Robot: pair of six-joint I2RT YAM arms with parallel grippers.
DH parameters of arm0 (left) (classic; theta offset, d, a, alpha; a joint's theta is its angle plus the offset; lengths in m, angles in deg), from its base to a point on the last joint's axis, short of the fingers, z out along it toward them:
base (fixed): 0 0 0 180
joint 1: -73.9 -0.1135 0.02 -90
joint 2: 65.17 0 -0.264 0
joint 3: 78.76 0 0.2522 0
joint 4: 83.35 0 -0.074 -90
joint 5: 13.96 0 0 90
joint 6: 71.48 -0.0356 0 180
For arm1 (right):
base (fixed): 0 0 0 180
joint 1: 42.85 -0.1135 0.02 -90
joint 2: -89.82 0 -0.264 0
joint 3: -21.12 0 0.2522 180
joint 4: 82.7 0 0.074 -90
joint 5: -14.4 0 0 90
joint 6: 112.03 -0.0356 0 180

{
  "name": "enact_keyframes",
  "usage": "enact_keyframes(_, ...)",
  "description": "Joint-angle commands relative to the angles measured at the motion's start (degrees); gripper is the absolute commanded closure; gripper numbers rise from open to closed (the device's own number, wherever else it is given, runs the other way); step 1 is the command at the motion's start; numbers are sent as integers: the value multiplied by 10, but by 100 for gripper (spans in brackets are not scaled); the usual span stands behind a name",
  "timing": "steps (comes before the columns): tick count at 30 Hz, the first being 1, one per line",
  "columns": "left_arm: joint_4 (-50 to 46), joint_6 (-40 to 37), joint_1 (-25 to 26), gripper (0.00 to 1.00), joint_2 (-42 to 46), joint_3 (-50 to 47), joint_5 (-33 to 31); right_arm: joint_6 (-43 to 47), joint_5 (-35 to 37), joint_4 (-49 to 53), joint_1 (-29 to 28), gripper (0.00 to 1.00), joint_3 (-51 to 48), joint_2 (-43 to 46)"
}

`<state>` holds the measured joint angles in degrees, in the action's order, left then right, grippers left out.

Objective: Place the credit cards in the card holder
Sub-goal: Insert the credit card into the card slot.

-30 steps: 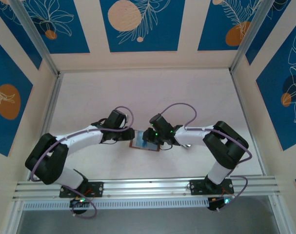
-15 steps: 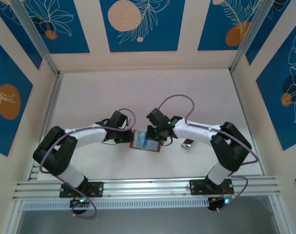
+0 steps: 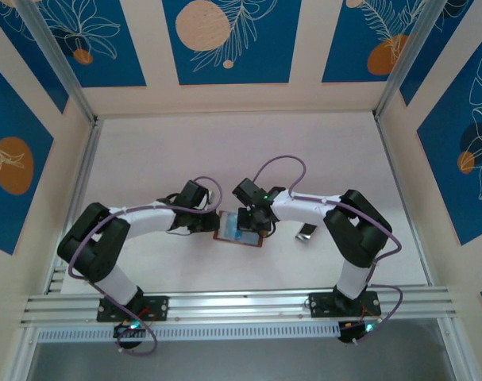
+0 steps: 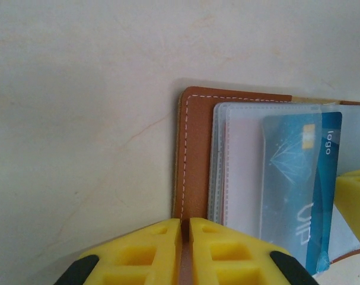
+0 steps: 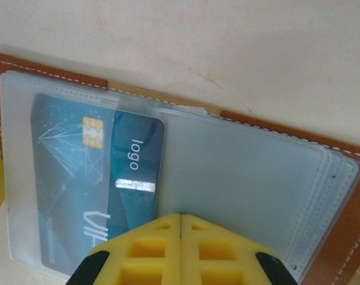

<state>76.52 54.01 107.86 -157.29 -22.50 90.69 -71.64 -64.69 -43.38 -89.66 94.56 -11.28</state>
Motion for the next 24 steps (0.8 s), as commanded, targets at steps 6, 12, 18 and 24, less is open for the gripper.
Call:
enact_keyframes(6, 7, -9, -3, 86, -20, -16, 11, 1, -49, -43, -4, 100, 12, -28)
enact_keyframes(12, 22, 2, 3, 86, -25, -23, 13, -5, -84, -85, -8, 100, 21, -39)
enact_keyframes(18, 26, 11, 11, 87, -20, -27, 9, -34, -105, -130, -16, 100, 11, -58)
enact_keyframes(24, 24, 23, 20, 86, -15, -30, -1, -43, -72, -152, -24, 100, -15, -34)
